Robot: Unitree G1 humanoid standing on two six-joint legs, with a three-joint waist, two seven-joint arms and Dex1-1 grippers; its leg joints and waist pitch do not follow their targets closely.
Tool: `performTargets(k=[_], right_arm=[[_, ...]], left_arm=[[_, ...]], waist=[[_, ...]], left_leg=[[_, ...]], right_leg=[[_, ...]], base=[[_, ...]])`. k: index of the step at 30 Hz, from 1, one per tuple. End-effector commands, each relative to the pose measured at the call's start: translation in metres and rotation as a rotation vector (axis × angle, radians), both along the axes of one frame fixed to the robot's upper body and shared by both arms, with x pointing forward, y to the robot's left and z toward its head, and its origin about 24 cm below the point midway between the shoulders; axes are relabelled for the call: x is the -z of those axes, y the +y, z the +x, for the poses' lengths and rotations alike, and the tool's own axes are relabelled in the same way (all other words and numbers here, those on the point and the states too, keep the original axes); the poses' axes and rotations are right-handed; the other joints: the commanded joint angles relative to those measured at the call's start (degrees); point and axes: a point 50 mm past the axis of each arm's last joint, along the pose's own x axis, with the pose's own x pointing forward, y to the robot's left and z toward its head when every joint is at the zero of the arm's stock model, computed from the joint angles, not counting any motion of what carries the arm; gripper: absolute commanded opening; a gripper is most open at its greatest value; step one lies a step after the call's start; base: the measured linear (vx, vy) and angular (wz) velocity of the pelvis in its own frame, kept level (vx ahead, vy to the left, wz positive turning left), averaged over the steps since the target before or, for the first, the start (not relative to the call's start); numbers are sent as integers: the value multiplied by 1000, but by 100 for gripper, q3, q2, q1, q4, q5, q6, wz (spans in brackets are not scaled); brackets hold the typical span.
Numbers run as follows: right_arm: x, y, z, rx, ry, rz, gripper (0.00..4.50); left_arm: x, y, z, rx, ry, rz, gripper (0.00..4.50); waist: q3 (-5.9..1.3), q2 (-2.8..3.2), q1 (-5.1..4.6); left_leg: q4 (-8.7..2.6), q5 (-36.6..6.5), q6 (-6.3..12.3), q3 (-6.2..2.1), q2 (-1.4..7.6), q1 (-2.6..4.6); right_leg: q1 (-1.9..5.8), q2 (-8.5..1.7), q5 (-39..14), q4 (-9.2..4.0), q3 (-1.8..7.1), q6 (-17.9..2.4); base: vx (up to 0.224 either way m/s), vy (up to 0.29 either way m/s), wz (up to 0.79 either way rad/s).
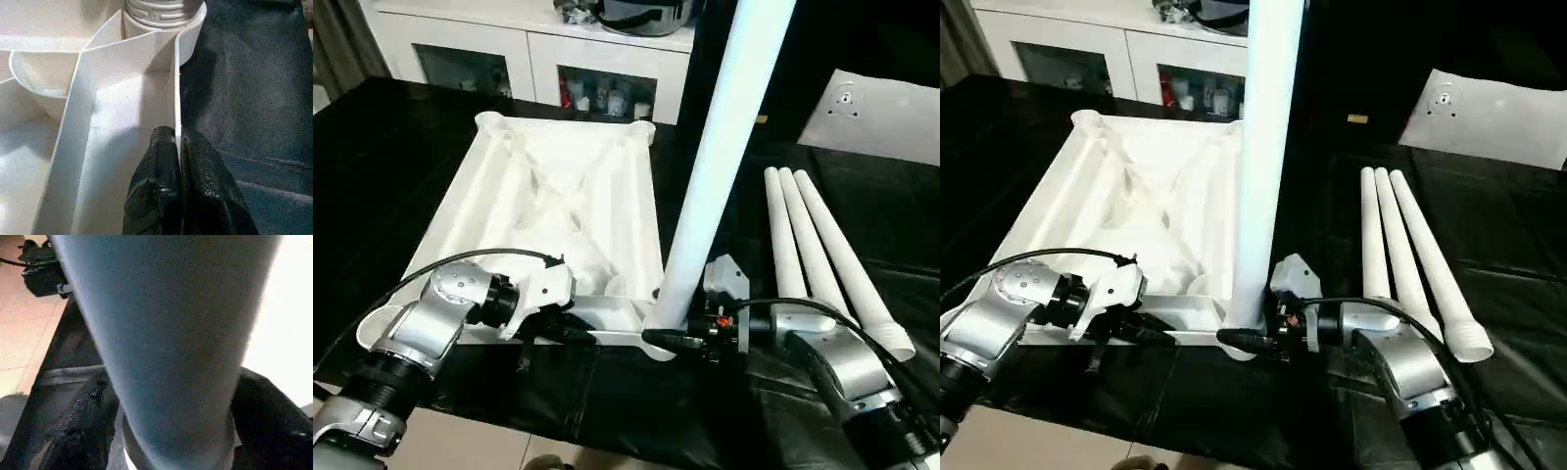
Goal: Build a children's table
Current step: Rotate leg to tighten
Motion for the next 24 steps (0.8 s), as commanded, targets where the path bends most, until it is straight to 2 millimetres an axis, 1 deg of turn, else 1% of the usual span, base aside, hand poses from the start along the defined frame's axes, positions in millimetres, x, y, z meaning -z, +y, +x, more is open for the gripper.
performTargets(k=[1, 2, 3, 4, 7, 8, 9, 13, 14, 15, 16, 17, 18, 19, 20, 21, 22, 23, 24], right_arm=[[-3, -3, 2, -19, -13, -4, 306], [-3, -4, 4, -42, -5, -10, 299], [-3, -5, 4, -53, 2, -14, 280], [-2, -5, 4, -59, 5, -17, 280], [-2, -6, 4, -78, 16, -27, 267], [-2, -6, 4, -83, 21, -28, 266], [-2, -6, 4, -84, 22, -28, 266], [0, -5, 3, -92, 29, -25, 265], [2, -4, 2, -94, 36, -21, 265], [2, -4, 2, -94, 36, -21, 265], [4, -2, 1, -75, 44, -8, 265], [5, -2, 1, -55, 45, 1, 265], [6, 0, 1, -18, 48, 14, 265], [7, 1, 2, 13, 49, 18, 265], [9, 2, 2, 38, 49, 16, 265], [10, 3, 3, 64, 49, 11, 265], [13, 5, 5, 121, 34, 2, 265], [19, 8, 7, 212, 32, -10, 265], [23, 10, 9, 272, 32, -18, 265]], left_arm=[[-4, -9, -1, 57, 4, -46, 0], [-4, -8, 0, 61, 6, -39, 0], [-4, -7, 0, 60, 7, -38, 0], [-4, -7, 0, 59, 8, -36, 0], [-4, -4, 1, 57, 11, -26, 0], [-4, -3, 1, 56, 11, -24, 0], [-4, -3, 1, 56, 11, -23, 0], [-4, -2, 2, 49, 12, -20, 0], [-4, -1, 3, 31, 15, -27, 0], [-4, -1, 3, 28, 16, -27, 0], [-4, 0, 5, 2, 5, -28, 0], [-4, 0, 6, -20, -3, -28, 0], [-4, -1, 7, -51, -15, -33, 0], [-4, -2, 9, -81, -26, -37, 0], [-3, -3, 10, -108, -34, -39, 0], [-3, -3, 12, -136, -43, -40, 0], [-2, -5, 13, -177, -57, -38, 0], [-2, -11, 15, -245, -69, -66, 0], [-1, -16, 16, -289, -74, -87, 0]], waist=[[-298, -27, 0], [-298, -29, 1], [-294, -30, 0], [-290, -10, 9], [-300, -18, 19], [-304, -7, 30], [-303, -13, 28], [-299, -13, 32], [-301, 14, 36], [-299, 4, 34], [-301, 24, 38], [-301, 18, 33], [-299, 31, 36], [-294, 29, 27], [-286, 34, 17], [-287, 26, 13], [-285, 52, 1], [-282, 41, -5], [-275, 39, -34]], left_leg=[[-376, -536, 373, -86, 358, 81], [-375, -571, 363, -85, 358, 81], [-378, -586, 358, -85, 357, 77], [-378, -606, 344, -86, 357, 82], [-379, -574, 335, -86, 365, 86], [-374, -534, 360, -87, 360, 80], [-373, -540, 360, -85, 360, 78], [-382, -626, 324, -89, 362, 80], [-384, -664, 293, -91, 365, 88], [-385, -665, 287, -90, 364, 83], [-386, -666, 276, -94, 364, 88], [-388, -673, 272, -92, 364, 88], [-390, -693, 255, -96, 362, 90], [-397, -727, 240, -92, 367, 93], [-408, -817, 179, -95, 371, 101], [-413, -863, 133, -100, 368, 106], [-423, -909, 73, -101, 373, 103], [-425, -925, 44, -102, 368, 104], [-443, -963, -21, -107, 381, 104]], right_leg=[[149, -519, 389, -380, 252, -1516], [146, -517, 356, -378, 253, -1528], [147, -518, 324, -382, 252, -1533], [143, -514, 273, -387, 254, -1533], [148, -511, 346, -376, 256, -1524], [149, -515, 425, -368, 253, -1536], [149, -516, 426, -372, 254, -1537], [146, -515, 302, -382, 250, -1541], [141, -516, 257, -386, 253, -1543], [143, -514, 266, -388, 255, -1542], [142, -513, 287, -383, 255, -1545], [140, -513, 297, -386, 255, -1548], [139, -512, 281, -387, 256, -1547], [133, -513, 261, -394, 260, -1548], [128, -519, 149, -408, 263, -1550], [130, -521, 35, -415, 262, -1541], [123, -528, -63, -420, 267, -1529], [124, -522, -95, -428, 266, -1515], [107, -527, -140, -425, 269, -1524]], base=[[0, 0, 0], [0, 0, 0], [0, 0, 0], [0, 0, 0], [0, 0, 0], [0, 0, 0], [0, 0, 0], [0, 0, 0], [0, 0, 0], [0, 0, 0], [0, 0, 0], [0, 0, 0], [0, 0, 0], [0, 0, 0], [0, 0, 0], [0, 0, 0], [0, 0, 0], [0, 0, 0], [0, 0, 0]])
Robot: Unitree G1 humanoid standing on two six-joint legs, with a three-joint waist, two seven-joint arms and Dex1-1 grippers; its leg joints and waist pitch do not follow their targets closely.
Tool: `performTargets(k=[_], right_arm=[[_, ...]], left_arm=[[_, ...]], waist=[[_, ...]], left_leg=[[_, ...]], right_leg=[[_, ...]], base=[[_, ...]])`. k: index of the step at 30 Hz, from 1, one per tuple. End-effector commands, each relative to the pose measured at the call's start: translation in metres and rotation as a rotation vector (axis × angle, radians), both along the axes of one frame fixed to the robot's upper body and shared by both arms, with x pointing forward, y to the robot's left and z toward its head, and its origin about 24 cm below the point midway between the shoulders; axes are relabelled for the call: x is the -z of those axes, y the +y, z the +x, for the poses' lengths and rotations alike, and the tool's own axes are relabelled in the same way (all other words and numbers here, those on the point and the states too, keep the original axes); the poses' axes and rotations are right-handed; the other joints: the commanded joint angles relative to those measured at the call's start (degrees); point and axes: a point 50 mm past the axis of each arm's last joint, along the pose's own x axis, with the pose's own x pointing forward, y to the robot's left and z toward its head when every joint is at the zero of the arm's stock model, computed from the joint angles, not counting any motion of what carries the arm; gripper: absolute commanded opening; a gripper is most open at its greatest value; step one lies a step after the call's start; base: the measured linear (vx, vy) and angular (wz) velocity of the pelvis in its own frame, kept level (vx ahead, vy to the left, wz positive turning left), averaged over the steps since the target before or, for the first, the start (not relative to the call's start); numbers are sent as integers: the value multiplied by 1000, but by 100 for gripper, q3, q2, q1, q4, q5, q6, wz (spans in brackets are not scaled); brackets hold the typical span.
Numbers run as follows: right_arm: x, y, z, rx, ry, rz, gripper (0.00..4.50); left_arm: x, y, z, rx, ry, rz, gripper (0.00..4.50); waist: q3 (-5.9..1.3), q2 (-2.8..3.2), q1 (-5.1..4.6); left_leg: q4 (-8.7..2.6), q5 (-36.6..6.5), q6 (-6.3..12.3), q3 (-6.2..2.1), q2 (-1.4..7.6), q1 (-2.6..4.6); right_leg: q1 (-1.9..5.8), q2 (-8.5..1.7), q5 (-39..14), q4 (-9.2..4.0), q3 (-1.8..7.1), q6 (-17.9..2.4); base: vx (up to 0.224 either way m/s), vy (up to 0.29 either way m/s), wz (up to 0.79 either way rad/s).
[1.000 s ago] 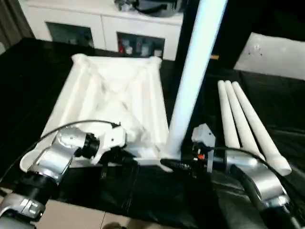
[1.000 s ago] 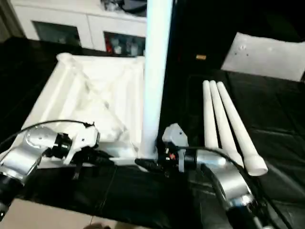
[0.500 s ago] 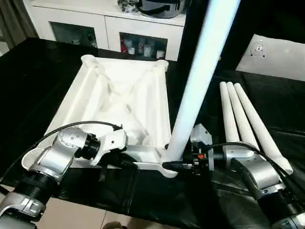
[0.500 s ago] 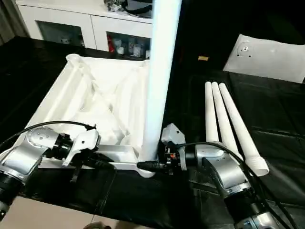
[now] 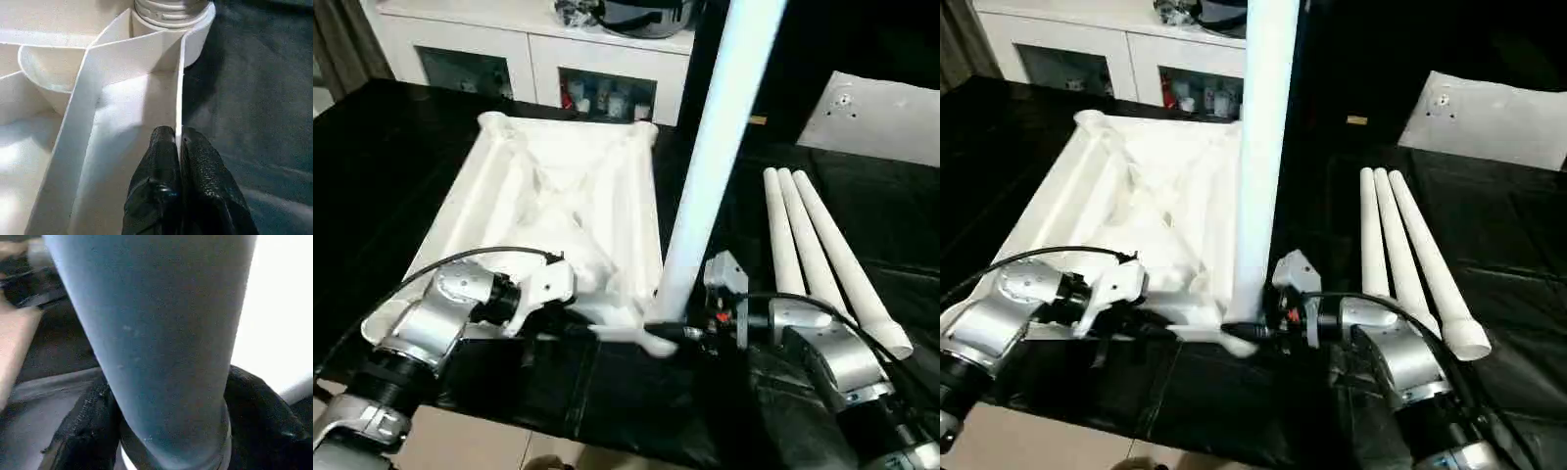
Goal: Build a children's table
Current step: Rotate leg to tighten
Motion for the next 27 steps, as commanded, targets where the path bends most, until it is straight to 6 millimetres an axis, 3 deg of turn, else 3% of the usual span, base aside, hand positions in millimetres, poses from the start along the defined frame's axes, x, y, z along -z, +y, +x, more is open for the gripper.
performTargets(k=[1, 3, 6, 8, 9, 13, 15, 17, 19, 27], right_arm=[[13, 5, -4, 35, 41, -41, 265], [23, 19, 4, 265, 86, -8, 264], [26, 34, 11, 404, 116, 17, 264], [27, 42, 15, 464, 128, 18, 264], [26, 49, 18, 506, 132, 20, 264], [22, 59, 23, 589, 135, 29, 264], [21, 60, 24, 609, 133, 30, 264], [17, 55, 23, 599, 100, 56, 320], [16, 53, 24, 605, 91, 55, 340], [2, 14, 17, 544, -30, 96, 406]], left_arm=[[-6, -7, 7, -106, -46, -72, 0], [-5, -34, 4, -209, -38, -145, 0], [-5, -58, 4, -272, -49, -178, 0], [-7, -70, 6, -313, -56, -198, 0], [-9, -79, 8, -341, -71, -210, 0], [-13, -92, 12, -355, -119, -190, 0], [-13, -93, 12, -347, -125, -175, 0], [-7, -81, 12, -342, -137, -113, 0], [-6, -78, 12, -348, -136, -103, 0], [-1, -33, 14, -297, -154, -27, 0]], waist=[[-267, 9, -16], [-260, -2, -48], [-255, -5, -89], [-260, 3, -109], [-256, -32, -117], [-267, -20, -120], [-276, -3, -120], [-269, -5, -127], [-267, 3, -127], [-258, -30, -122]], left_leg=[[-446, -1026, -9, -109, 354, 85], [-455, -1008, -36, -101, 370, 90], [-447, -969, -26, -99, 341, 81], [-444, -884, -8, -97, 334, 76], [-446, -845, 15, -91, 324, 61], [-449, -760, 70, -98, 323, 59], [-453, -738, 78, -104, 325, 59], [-460, -777, 84, -104, 327, 54], [-472, -866, 60, -104, 336, 63], [-479, -924, 110, -109, 335, 37]], right_leg=[[124, -529, -347, -475, 267, -1467], [107, -522, -408, -479, 283, -1428], [100, -521, -657, -522, 290, -1335], [93, -506, -614, -520, 295, -1286], [102, -502, -631, -539, 294, -1232], [96, -490, -481, -539, 292, -1065], [98, -487, -363, -529, 287, -1023], [98, -485, -307, -533, 285, -1002], [90, -489, -335, -541, 287, -999], [112, -498, -403, -567, 299, -928]], base=[[0, 0, 0], [0, 0, 0], [0, 0, 0], [0, 0, 0], [0, 0, 0], [0, 0, 0], [0, 0, 0], [0, 0, 0], [0, 0, 0], [0, 0, 0]])
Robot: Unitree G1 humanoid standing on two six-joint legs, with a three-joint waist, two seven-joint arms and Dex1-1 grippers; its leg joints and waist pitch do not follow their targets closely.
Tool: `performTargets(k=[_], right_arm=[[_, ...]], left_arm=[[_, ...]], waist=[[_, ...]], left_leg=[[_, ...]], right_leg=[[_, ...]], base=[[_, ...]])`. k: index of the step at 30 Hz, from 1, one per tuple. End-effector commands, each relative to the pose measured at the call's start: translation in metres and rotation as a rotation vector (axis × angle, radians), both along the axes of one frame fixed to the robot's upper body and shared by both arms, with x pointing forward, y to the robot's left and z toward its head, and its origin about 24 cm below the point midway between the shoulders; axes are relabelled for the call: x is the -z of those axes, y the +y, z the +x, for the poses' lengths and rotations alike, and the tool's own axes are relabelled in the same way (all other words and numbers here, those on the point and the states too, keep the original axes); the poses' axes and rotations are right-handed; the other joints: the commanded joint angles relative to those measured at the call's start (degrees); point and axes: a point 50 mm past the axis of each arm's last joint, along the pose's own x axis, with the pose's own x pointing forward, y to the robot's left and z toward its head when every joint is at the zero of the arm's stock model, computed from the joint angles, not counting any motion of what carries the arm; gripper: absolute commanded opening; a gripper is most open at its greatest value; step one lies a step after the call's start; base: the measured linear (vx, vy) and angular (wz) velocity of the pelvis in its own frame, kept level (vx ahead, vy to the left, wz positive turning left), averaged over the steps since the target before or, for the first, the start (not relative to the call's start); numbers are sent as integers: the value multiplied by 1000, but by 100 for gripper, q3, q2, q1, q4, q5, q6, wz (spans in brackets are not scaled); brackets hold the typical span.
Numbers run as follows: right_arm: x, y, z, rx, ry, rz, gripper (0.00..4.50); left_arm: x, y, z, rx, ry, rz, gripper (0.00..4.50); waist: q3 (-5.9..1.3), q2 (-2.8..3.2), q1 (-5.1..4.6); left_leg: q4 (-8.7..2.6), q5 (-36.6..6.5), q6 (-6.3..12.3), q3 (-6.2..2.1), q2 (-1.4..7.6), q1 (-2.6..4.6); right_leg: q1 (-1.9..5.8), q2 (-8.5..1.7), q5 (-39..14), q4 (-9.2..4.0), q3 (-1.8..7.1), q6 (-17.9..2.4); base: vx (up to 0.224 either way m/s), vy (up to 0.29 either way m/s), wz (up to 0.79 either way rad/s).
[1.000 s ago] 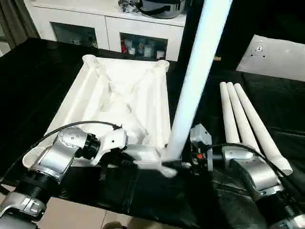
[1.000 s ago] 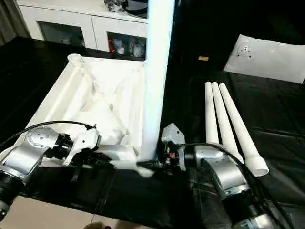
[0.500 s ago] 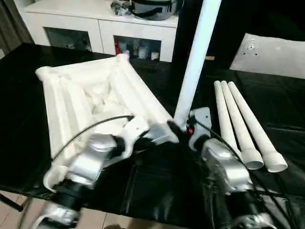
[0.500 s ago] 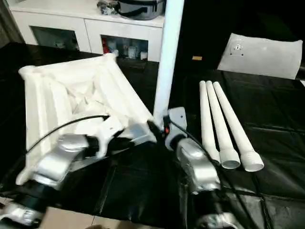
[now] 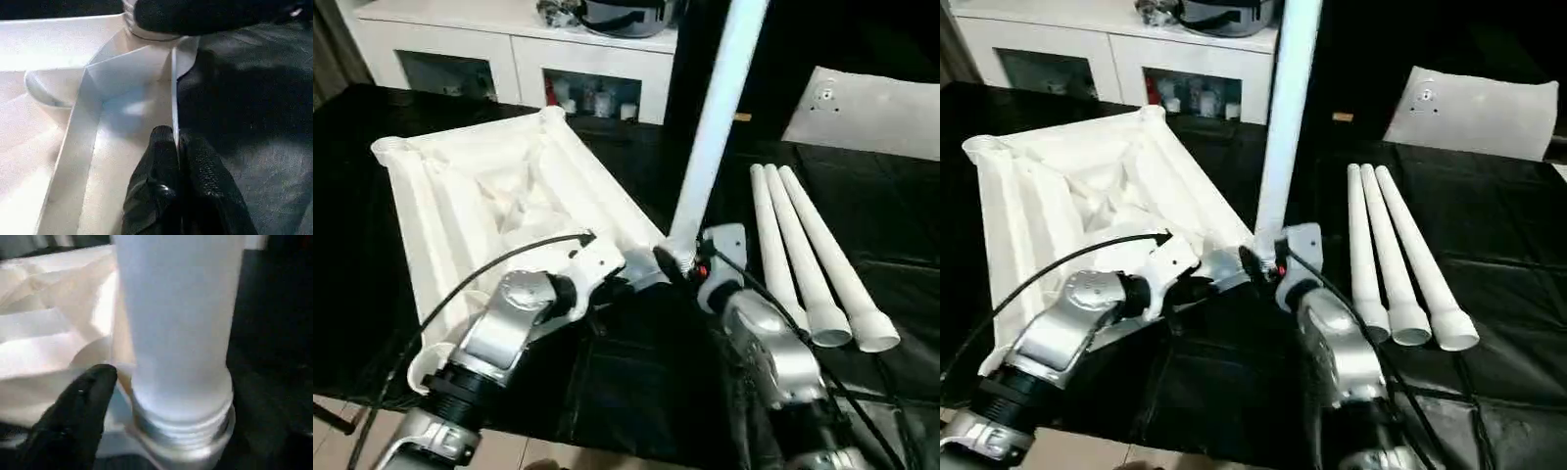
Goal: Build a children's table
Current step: Rotate leg to tighten
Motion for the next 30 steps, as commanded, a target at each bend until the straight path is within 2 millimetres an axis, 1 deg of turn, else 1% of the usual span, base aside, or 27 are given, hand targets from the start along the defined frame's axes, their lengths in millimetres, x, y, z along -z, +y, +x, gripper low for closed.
performTargets(k=[1, 2, 3, 4, 5, 6, 7, 8, 9, 10, 11, 13, 14, 16, 17, 18, 19, 20, 21, 22, 23, 25, 26, 28, 29, 30], right_arm=[[-7, 2, -4, -70, -38, 18, 420], [-10, -8, -10, -113, -58, 11, 429], [-10, -8, -10, -113, -59, 11, 436], [-11, -11, -12, -125, -63, 9, 443], [-13, -17, -16, -145, -70, 7, 447], [-13, -22, -20, -162, -72, 7, 447], [-14, -24, -23, -174, -72, 7, 447], [-14, -29, -26, -182, -70, 2, 447], [-13, -34, -30, -194, -62, -10, 447], [-13, -36, -33, -204, -56, -19, 450], [-12, -37, -37, -218, -43, -15, 450], [-13, -38, -42, -232, -45, -10, 450], [-14, -37, -45, -238, -50, -10, 450], [-14, -35, -48, -243, -51, -11, 450], [-13, -34, -49, -242, -47, -11, 450], [-12, -33, -49, -242, -46, -11, 450], [-12, -33, -49, -243, -46, -11, 450], [-12, -31, -49, -243, -46, -12, 450], [-12, -30, -49, -238, -48, -17, 450], [-13, -27, -48, -236, -48, -20, 450], [-14, -26, -48, -235, -41, -20, 450], [-14, -25, -49, -239, -31, -18, 450], [-14, -25, -50, -242, -32, -22, 450], [-14, -24, -51, -249, -33, -29, 450], [-14, -24, -51, -250, -34, -30, 450], [-13, -23, -52, -252, -33, -32, 450]], left_arm=[[-3, 9, 2, 23, -27, -11, 0], [-3, 22, 2, 59, -45, 27, 0], [-3, 22, 2, 60, -46, 27, 0], [-3, 26, 2, 72, -52, 45, 0], [-3, 33, 1, 88, -53, 60, 0], [-4, 38, 1, 95, -48, 61, 0], [-4, 42, 0, 99, -45, 58, 0], [-6, 46, 2, 83, -52, 46, 0], [-9, 48, 2, 69, -42, 15, 0], [-11, 50, 2, 61, -35, -7, 27], [-13, 51, 1, 69, -26, -29, 43], [-16, 50, -1, 75, -14, -66, 57], [-17, 48, -1, 71, -17, -79, 70], [-15, 47, 0, 60, -28, -70, 70], [-13, 46, 1, 46, -31, -65, 94], [-12, 44, 2, 40, -33, -66, 106], [-12, 44, 2, 39, -34, -66, 108], [-11, 41, 4, 29, -40, -69, 117], [-10, 37, 6, 11, -48, -73, 131], [-9, 31, 10, -10, -54, -81, 131], [-9, 28, 12, -13, -56, -83, 151], [-9, 21, 16, -23, -57, -88, 151], [-9, 19, 18, -26, -57, -89, 151], [-9, 15, 21, -30, -55, -80, 151], [-9, 15, 22, -31, -54, -77, 151], [-9, 12, 24, -33, -49, -71, 151]], waist=[[-236, -45, 34], [-261, -51, 43], [-261, -51, 49], [-277, -54, 45], [-289, -49, 43], [-298, -62, 54], [-309, -60, 58], [-312, -61, 54], [-308, -60, 52], [-310, -65, 50], [-303, -67, 47], [-288, -71, 49], [-284, -61, 48], [-269, -60, 52], [-267, -62, 49], [-265, -51, 46], [-262, -58, 47], [-262, -45, 48], [-259, -43, 42], [-251, -49, 40], [-247, -51, 60], [-252, -68, 83], [-254, -72, 87], [-254, -61, 100], [-252, -76, 91], [-258, -57, 95]], left_leg=[[-429, -896, 140, -125, 329, 39], [-412, -754, 188, -117, 327, 33], [-408, -703, 226, -119, 325, 32], [-396, -531, 280, -119, 325, 23], [-384, -456, 305, -116, 328, 27], [-363, -320, 386, -109, 328, 20], [-354, -243, 422, -111, 323, 15], [-340, -151, 519, -104, 323, 13], [-339, -163, 532, -104, 325, 11], [-333, -192, 558, -99, 330, 9], [-339, -193, 561, -101, 332, 1], [-341, -364, 551, -91, 338, 7], [-349, -455, 518, -94, 351, 18], [-359, -538, 481, -94, 361, 29], [-366, -577, 444, -100, 365, 31], [-367, -600, 424, -101, 366, 30], [-371, -616, 390, -104, 369, 29], [-371, -652, 344, -103, 369, 33], [-372, -670, 324, -101, 368, 34], [-379, -768, 281, -98, 368, 40], [-380, -853, 227, -97, 370, 56], [-391, -844, 174, -108, 370, 34], [-388, -844, 161, -108, 369, 40], [-389, -868, 121, -114, 372, 44], [-387, -857, 121, -109, 364, 34], [-380, -806, 126, -113, 357, 33]], right_leg=[[127, -501, -410, -510, 290, -942], [138, -500, -222, -490, 288, -932], [138, -498, -117, -485, 289, -938], [144, -488, 185, -444, 282, -979], [139, -480, 348, -419, 276, -1010], [143, -477, 649, -390, 274, -1052], [149, -470, 807, -367, 268, -1075], [135, -460, 1145, -335, 257, -1165], [136, -459, 1166, -332, 250, -1198], [132, -466, 1158, -331, 247, -1254], [139, -468, 1131, -332, 244, -1273], [123, -484, 876, -358, 247, -1357], [115, -487, 734, -366, 247, -1384], [104, -481, 572, -386, 254, -1373], [102, -480, 501, -386, 250, -1360], [101, -484, 458, -388, 252, -1359], [104, -493, 399, -395, 254, -1354], [99, -491, 351, -400, 255, -1352], [95, -485, 327, -405, 256, -1346], [88, -485, 196, -425, 259, -1321], [82, -497, 48, -450, 267, -1300], [102, -499, -29, -446, 270, -1221], [96, -498, -24, -446, 271, -1202], [89, -514, -16, -449, 273, -1189], [92, -504, 4, -452, 275, -1182], [95, -502, 84, -442, 275, -1176]], base=[[0, 0, 0], [0, 0, 0], [0, 0, 0], [0, 0, 0], [0, 0, 0], [0, 0, 0], [0, 0, 0], [0, 0, 0], [0, 0, 0], [0, 0, 0], [0, 0, 0], [0, 0, 0], [0, 0, 0], [0, 0, 0], [0, 0, 0], [0, 0, 0], [0, 0, 0], [0, 0, 0], [0, 0, 0], [0, 0, 0], [0, 0, 0], [0, 0, 0], [0, 0, 0], [0, 0, 0], [0, 0, 0], [0, 0, 0]])
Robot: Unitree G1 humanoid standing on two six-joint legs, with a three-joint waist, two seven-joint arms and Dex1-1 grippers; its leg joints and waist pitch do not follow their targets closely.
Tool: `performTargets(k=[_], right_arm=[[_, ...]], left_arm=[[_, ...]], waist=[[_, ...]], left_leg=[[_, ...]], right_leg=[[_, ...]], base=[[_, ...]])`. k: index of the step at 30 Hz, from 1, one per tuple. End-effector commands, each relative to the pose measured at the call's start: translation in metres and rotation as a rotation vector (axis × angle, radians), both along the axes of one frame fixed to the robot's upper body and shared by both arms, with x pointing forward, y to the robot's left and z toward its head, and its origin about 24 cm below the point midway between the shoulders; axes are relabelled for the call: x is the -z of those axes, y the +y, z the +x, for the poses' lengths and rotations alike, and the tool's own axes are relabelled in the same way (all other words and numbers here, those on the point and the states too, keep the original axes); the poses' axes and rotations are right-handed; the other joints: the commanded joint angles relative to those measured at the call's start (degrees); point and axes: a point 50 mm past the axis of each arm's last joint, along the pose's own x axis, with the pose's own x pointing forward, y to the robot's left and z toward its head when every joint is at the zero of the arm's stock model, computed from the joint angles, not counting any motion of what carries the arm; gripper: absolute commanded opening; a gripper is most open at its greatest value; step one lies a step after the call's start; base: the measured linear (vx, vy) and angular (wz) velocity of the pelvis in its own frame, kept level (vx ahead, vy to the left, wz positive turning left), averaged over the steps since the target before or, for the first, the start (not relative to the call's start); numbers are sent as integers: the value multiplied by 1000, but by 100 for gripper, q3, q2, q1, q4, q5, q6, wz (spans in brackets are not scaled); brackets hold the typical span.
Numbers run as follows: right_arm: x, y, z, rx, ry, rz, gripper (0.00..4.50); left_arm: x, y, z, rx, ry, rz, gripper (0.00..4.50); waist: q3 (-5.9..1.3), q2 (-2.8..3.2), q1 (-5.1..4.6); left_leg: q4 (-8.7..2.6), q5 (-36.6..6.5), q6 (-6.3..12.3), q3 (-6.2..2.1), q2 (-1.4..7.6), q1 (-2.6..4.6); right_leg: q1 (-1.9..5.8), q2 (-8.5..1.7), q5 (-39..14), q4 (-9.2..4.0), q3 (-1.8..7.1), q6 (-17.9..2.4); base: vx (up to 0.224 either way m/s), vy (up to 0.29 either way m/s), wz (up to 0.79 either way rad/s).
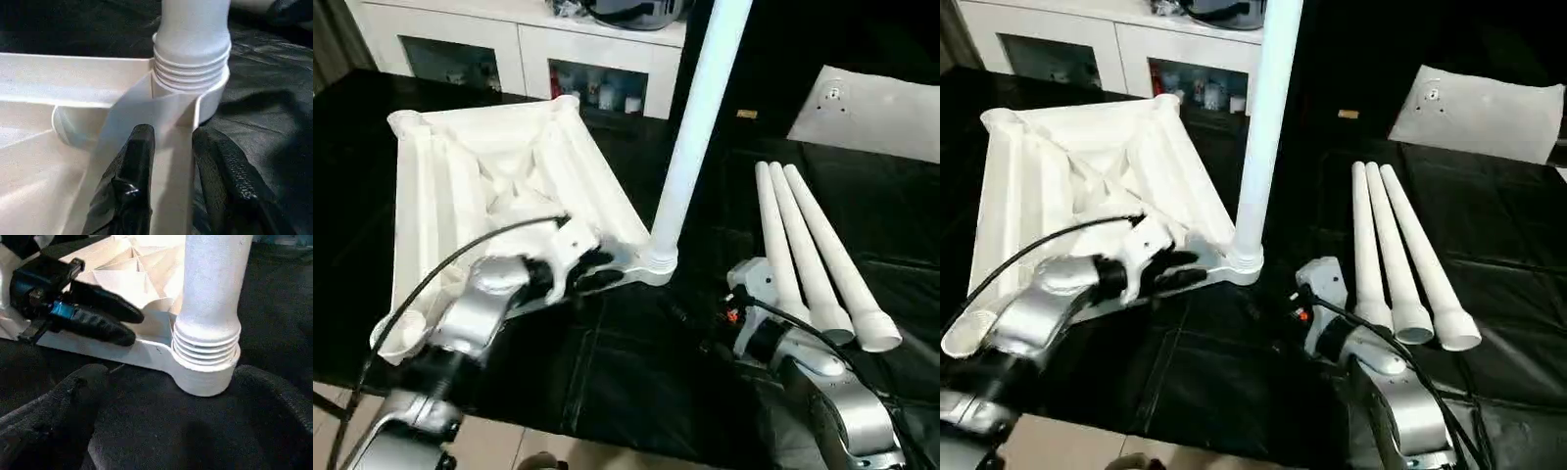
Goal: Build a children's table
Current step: Rotate leg to tighten
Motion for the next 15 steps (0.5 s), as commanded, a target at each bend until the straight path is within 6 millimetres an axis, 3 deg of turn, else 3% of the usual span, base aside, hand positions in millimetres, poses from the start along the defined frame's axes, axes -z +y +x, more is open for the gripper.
performTargets(k=[1, 3, 4, 5, 8, 15], right_arm=[[-1, 0, -2, -5, -5, -22, 450], [0, 1, -3, -4, -3, -27, 450], [0, 1, -3, -4, -3, -28, 450], [0, 1, -4, -3, -3, -29, 450], [0, -1, -6, 1, -3, -33, 450], [2, -6, -7, 22, -1, -50, 450]], left_arm=[[2, -4, 5, -10, 9, 40, 151], [5, -5, 7, -4, 22, 67, 151], [6, -4, 7, 2, 28, 86, 151], [8, -3, 7, 12, 37, 105, 151], [10, -2, 6, 26, 76, 121, 151], [8, -5, 4, 96, 120, 100, 75]], waist=[[-317, 76, 17], [-320, 57, 19], [-326, 116, 37], [-319, 89, 30], [-321, 101, 61], [-320, 128, 53]], left_leg=[[-403, -817, 99, -115, 348, 141], [-400, -779, 108, -115, 349, 136], [-397, -792, 102, -123, 350, 148], [-400, -812, 110, -117, 348, 140], [-410, -893, 74, -126, 356, 150], [-422, -1053, -1, -132, 357, 153]], right_leg=[[173, -505, 110, -432, 279, -1181], [184, -502, 256, -426, 277, -1200], [180, -509, 299, -420, 278, -1213], [182, -500, 302, -435, 281, -1199], [187, -506, 321, -424, 276, -1222], [186, -517, 89, -441, 280, -1255]], base=[[0, 0, 0], [0, 0, 0], [0, 0, 0], [0, 0, 0], [0, 0, 0], [0, 0, 0]])
